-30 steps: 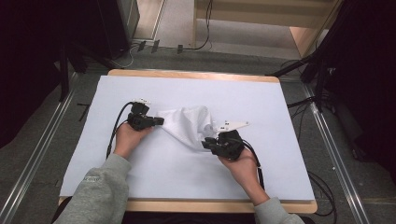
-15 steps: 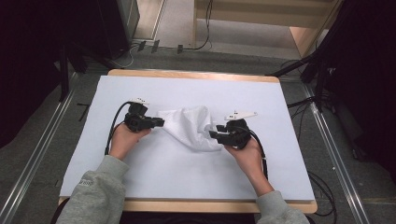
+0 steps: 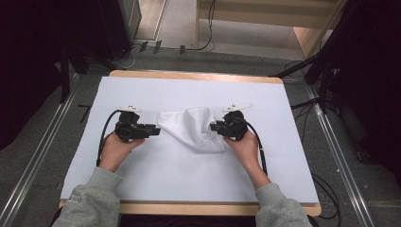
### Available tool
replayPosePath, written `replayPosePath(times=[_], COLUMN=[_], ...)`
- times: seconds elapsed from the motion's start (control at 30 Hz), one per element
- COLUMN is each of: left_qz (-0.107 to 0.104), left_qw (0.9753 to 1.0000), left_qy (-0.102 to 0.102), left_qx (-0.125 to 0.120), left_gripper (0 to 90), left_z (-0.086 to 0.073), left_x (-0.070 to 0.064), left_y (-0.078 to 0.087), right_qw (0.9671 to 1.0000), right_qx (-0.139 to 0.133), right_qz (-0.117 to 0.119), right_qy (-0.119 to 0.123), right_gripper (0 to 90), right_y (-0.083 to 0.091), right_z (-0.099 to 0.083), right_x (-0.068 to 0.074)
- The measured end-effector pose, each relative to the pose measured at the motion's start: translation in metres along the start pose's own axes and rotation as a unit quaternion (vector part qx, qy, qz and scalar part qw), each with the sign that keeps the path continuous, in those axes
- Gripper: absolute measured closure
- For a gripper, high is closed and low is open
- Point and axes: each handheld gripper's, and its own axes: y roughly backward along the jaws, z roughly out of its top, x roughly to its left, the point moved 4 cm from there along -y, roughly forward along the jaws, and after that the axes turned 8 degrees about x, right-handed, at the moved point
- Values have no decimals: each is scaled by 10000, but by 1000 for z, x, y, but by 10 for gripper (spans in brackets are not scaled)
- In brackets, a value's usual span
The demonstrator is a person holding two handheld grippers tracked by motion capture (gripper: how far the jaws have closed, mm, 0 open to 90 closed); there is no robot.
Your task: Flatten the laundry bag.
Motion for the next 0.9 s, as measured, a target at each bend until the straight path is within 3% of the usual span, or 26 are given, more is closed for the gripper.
replayPosePath(times=[0.1, 0.33, 0.63, 0.9], left_qz=[11, 15, -4, 29], left_qw=[10000, 9999, 9996, 9995], left_qy=[30, 157, 272, 293], left_qx=[-8, -27, -80, -116], left_gripper=[630, 588, 506, 493], left_z=[-5, -12, -16, -17], left_x=[0, 6, 13, 14], left_y=[5, 11, 18, 20], right_qw=[10000, 9997, 9967, 9951], right_qx=[-38, -106, -331, -328], right_qz=[37, 128, 393, 549], right_qy=[16, 175, 625, 749], right_gripper=[864, 870, 869, 868], right_y=[-1, 6, 30, 31], right_z=[4, 6, -1, -6], right_x=[0, 8, 37, 52])
